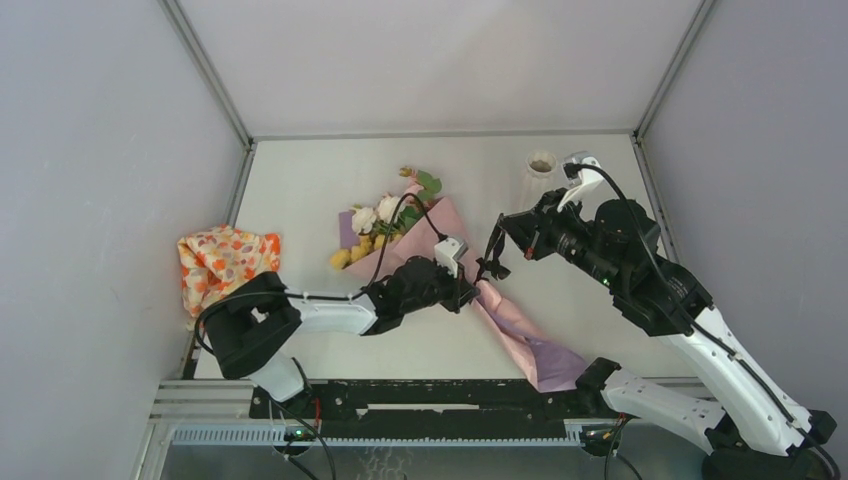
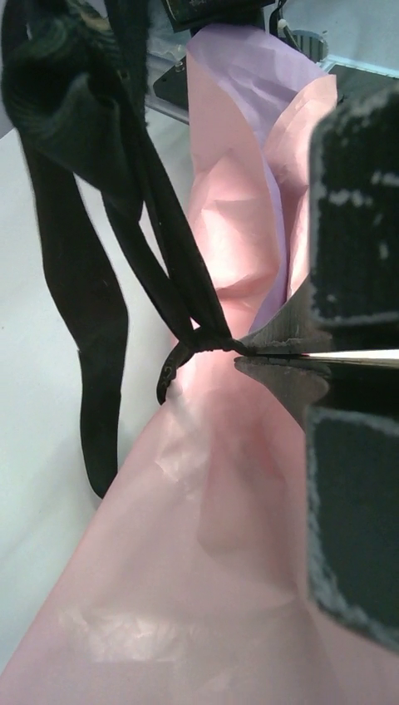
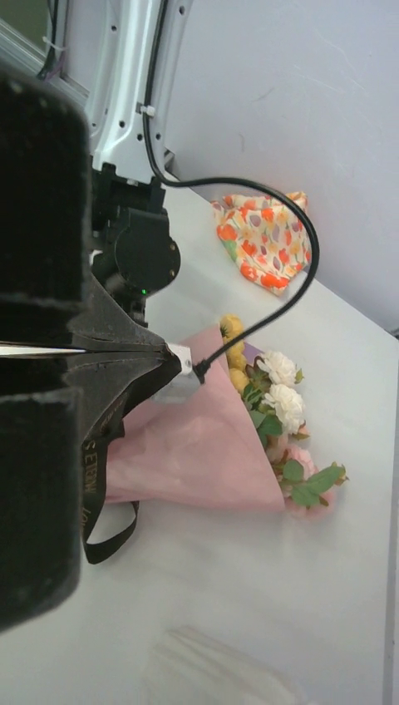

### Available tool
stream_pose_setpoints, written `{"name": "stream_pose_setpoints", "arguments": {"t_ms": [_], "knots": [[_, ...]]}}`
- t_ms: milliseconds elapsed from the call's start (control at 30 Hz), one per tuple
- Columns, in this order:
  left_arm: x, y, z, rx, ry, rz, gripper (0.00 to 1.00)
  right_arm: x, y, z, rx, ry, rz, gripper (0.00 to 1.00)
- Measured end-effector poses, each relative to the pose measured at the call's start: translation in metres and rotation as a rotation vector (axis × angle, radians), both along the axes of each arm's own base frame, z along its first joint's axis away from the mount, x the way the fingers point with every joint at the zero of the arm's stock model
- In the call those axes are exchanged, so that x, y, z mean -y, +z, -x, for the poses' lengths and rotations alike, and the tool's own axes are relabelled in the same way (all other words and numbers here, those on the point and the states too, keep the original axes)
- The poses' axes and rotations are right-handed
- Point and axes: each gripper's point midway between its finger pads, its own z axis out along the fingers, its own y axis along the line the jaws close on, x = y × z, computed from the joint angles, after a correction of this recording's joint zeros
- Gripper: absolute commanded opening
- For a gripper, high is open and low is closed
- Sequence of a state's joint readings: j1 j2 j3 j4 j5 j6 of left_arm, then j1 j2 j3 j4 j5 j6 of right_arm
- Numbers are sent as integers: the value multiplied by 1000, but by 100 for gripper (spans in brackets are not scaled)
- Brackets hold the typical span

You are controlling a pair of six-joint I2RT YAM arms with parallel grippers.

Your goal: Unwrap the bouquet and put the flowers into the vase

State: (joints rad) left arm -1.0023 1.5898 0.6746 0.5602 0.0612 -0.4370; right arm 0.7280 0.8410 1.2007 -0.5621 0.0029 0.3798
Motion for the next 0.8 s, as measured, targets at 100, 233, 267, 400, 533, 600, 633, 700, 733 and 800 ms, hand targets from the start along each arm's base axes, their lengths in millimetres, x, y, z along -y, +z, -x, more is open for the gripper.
{"name": "stream_pose_setpoints", "arguments": {"t_ms": [100, 233, 267, 400, 533, 600, 633, 700, 733, 800], "knots": [[-10, 0, 2, 5, 27, -1, 0, 6, -1, -1, 0, -28, 9, 0], [-33, 2, 5, 15, 79, -3, 0, 15, -5, -4, -3, -74, 33, 0], [-39, 3, 6, 18, 94, -2, 0, 18, -6, -6, -4, -90, 40, 0], [-62, 12, 8, 33, 162, 10, 0, 31, -12, -12, -8, -161, 76, 0], [-81, 20, 6, 59, 228, 19, 0, 53, -20, -20, -17, -257, 124, 0], [-89, 20, 6, 61, 252, 19, 0, 64, -24, -24, -30, -304, 141, 0], [-92, 19, 6, 61, 261, 17, 0, 69, -26, -26, -33, -328, 146, 0], [-100, 14, 7, 55, 283, 7, 0, 79, -29, -28, -40, -365, 154, 0], [-105, 10, 7, 51, 295, -3, 0, 84, -29, -29, -40, -383, 155, 0], [-112, 2, 8, 40, 312, -25, 0, 95, -28, -30, -39, -423, 153, 0]]}}
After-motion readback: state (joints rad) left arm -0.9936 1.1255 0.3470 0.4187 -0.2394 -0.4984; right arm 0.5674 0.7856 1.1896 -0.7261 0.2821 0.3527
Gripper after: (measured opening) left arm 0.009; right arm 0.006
